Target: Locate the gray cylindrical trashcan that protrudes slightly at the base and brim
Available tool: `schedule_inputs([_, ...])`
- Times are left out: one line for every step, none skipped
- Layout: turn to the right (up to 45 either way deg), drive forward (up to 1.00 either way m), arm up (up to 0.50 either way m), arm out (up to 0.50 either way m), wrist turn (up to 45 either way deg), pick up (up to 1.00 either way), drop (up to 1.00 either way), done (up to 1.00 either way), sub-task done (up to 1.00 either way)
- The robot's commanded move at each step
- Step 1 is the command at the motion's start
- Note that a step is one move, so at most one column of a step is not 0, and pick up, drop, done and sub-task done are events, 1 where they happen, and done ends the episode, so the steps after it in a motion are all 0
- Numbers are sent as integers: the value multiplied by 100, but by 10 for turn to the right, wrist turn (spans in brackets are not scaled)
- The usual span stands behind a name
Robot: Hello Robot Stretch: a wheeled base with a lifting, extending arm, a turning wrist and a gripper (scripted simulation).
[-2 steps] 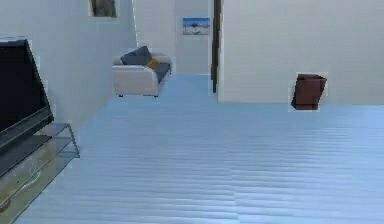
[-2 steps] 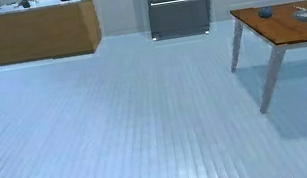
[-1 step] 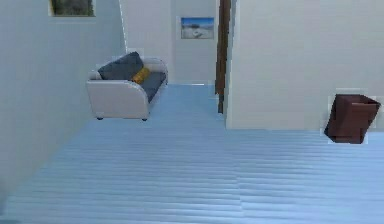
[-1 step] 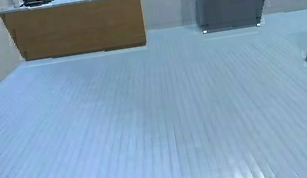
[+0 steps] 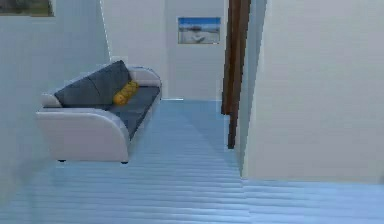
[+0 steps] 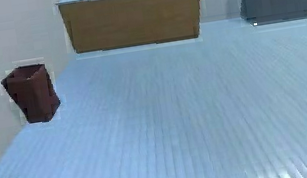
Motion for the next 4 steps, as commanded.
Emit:
schedule_inputs([0, 100, 0, 0, 0, 0, 0, 0, 0])
schedule_inputs([30, 0, 0, 0, 0, 0, 0, 0, 0])
schedule_inputs([0, 100, 0, 0, 0, 0, 0, 0, 0])
schedule_inputs([60, 0, 0, 0, 0, 0, 0, 0, 0])
